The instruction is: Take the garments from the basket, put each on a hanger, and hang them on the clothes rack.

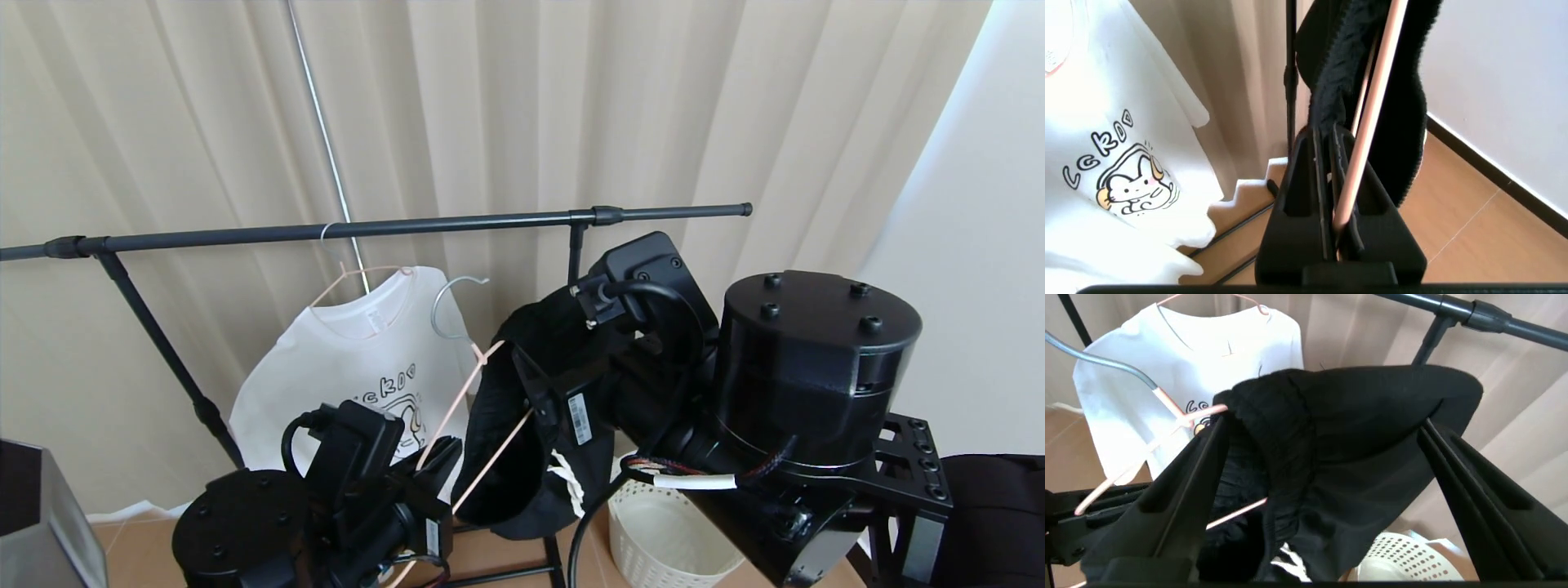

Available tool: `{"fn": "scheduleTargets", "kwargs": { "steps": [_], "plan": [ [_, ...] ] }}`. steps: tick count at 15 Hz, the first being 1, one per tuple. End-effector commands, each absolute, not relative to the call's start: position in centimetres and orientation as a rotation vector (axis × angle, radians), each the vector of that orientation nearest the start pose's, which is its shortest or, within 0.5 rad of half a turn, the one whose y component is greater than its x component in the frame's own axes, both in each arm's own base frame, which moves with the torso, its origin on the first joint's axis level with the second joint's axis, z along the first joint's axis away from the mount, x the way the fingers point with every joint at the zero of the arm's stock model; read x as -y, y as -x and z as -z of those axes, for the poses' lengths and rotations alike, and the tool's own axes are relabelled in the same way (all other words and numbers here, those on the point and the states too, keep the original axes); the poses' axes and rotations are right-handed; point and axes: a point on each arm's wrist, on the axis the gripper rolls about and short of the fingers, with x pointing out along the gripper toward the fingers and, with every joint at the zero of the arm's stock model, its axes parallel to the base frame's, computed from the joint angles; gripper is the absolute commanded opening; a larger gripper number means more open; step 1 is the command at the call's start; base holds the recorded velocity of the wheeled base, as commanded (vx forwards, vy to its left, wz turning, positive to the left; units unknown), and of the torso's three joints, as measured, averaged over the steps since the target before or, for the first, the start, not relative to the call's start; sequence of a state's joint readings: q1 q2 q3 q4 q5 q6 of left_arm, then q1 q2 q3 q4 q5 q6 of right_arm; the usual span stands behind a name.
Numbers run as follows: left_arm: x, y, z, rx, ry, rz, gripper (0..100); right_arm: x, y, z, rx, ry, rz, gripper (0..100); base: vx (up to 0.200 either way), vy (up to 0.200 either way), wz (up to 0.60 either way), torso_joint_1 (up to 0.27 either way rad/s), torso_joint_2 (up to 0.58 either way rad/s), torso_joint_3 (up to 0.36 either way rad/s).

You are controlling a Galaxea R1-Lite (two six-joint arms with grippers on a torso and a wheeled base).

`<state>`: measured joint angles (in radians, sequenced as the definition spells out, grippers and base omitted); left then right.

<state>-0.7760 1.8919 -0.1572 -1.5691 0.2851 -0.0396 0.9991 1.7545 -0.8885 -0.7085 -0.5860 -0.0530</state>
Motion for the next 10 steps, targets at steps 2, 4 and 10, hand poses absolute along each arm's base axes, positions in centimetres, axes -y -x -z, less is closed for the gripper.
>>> {"fn": "scheduleTargets", "kwargs": {
  "steps": [2,4,10],
  "plan": [
    [16.3,-17.6,-8.3,-0.154,-0.045,0.484,0,-26.4,-18.5,-19.5,-0.102,0.167,-0.415,100,0.000,0.000,0.00,0.000,0.00,0.000],
    [16.0,-17.6,-8.2,-0.164,-0.048,0.482,0,-26.1,-18.5,-19.7,-0.099,0.168,-0.412,100,0.000,0.000,0.00,0.000,0.00,0.000],
    [13.1,-17.8,-7.3,-0.242,-0.063,0.558,0,-16.3,-19.5,-24.8,-0.067,0.419,-0.508,100,0.000,0.000,0.00,0.000,0.00,0.000]
  ]
}}
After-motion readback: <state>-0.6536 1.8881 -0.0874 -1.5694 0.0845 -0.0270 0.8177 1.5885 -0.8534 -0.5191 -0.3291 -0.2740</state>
